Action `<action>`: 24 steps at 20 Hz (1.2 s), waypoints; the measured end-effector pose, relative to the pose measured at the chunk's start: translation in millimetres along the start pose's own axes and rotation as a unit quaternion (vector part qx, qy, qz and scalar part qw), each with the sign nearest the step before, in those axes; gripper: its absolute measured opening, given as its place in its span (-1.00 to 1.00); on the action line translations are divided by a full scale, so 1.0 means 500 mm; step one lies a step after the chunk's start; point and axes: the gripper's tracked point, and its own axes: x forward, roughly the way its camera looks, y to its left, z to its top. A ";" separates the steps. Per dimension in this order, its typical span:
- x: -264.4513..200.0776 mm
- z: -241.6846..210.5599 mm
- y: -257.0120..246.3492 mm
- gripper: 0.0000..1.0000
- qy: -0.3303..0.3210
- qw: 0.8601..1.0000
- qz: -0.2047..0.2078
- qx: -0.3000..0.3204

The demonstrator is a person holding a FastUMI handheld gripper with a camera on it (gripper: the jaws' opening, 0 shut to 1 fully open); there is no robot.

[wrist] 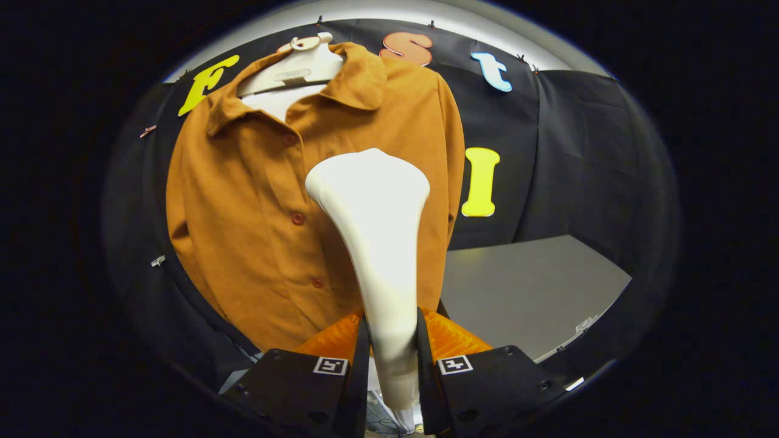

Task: Iron the clothes twice with a garment steamer, once on the left side and once on the right side.

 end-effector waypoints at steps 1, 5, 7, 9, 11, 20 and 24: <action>-0.002 0.015 0.014 -0.22 -0.012 1.000 0.006 -0.005; -0.012 0.029 0.118 -0.22 -0.030 0.998 0.053 -0.019; -0.012 0.035 0.161 -0.22 -0.033 0.996 0.072 -0.028; -0.003 0.039 0.194 -0.22 -0.035 0.995 0.085 -0.033; 0.003 0.033 0.221 -0.23 -0.033 0.994 0.093 -0.036; 0.073 -0.032 0.272 -0.22 0.019 0.994 0.095 -0.054; 0.110 -0.084 0.281 -0.22 0.058 0.992 0.093 -0.060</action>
